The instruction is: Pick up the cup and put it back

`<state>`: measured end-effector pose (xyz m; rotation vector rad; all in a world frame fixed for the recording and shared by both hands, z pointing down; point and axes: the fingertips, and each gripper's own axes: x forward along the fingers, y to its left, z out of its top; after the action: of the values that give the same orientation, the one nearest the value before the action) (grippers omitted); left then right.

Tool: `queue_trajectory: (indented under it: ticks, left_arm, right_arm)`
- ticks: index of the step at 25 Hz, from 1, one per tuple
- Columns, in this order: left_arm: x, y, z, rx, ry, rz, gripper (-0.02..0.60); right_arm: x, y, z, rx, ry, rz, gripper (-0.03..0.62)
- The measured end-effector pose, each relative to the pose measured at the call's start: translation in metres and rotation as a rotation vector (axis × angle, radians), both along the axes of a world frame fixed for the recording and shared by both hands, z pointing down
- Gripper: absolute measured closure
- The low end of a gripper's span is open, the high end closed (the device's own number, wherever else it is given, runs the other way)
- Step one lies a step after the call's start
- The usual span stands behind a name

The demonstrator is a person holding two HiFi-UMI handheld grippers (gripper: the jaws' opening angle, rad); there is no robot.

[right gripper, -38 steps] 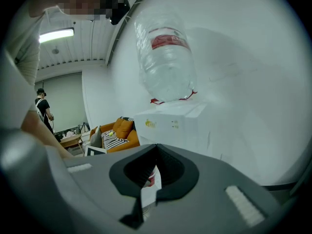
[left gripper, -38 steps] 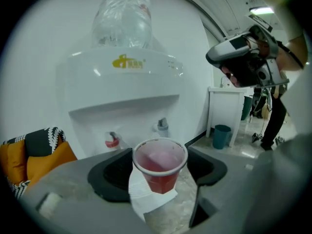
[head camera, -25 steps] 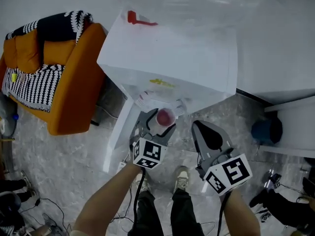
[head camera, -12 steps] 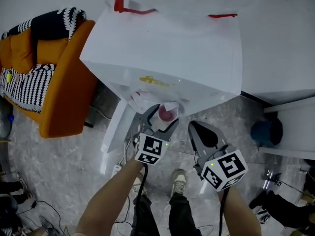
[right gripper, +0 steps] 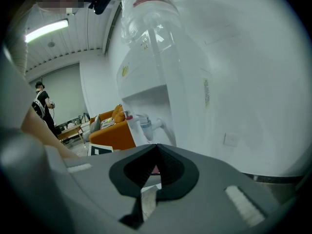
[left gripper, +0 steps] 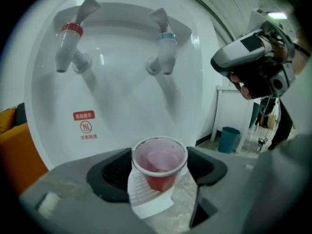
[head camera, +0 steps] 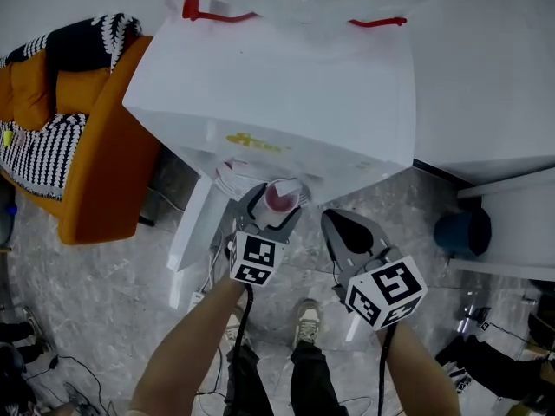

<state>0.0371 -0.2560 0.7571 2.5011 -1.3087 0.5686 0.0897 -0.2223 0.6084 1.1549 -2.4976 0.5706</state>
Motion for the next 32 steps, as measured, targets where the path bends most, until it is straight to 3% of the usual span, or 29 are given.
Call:
queue_trajectory:
  ticks: [2,8,11,18,22,29,32]
  left_arm:
    - [0.004,0.0,0.001,-0.009,0.005,0.005,0.22]
    - [-0.005,0.003,-0.008,-0.005,0.006,-0.023,0.141]
    - [-0.008,0.007,-0.018,0.004,0.009,-0.018,0.141]
    - [-0.022,0.033,-0.051,-0.069,0.008,-0.046,0.142]
    - [-0.044,0.043,-0.086,-0.073,-0.02,-0.071,0.243]
    - [-0.081,0.062,-0.184,-0.042,-0.042,-0.057,0.335]
    - [-0.096,0.068,-0.234,-0.02,-0.051,-0.059,0.421]
  right_arm:
    - [0.002,0.0,0.0,-0.003,0.0,0.007,0.591]
    - [0.001,0.004,0.0,0.008,0.026,-0.026,0.591]
    - [0.005,0.004,-0.01,0.014,0.025,-0.012,0.591]
    - [0.005,0.01,-0.054,0.036,0.026,-0.001,0.591]
    - [0.004,0.017,-0.099,0.054,0.028,0.031,0.591]
    - [0.001,0.041,-0.2,0.114,-0.016,0.068,0.591]
    - [-0.005,0.05,-0.246,0.158,-0.022,0.055,0.591]
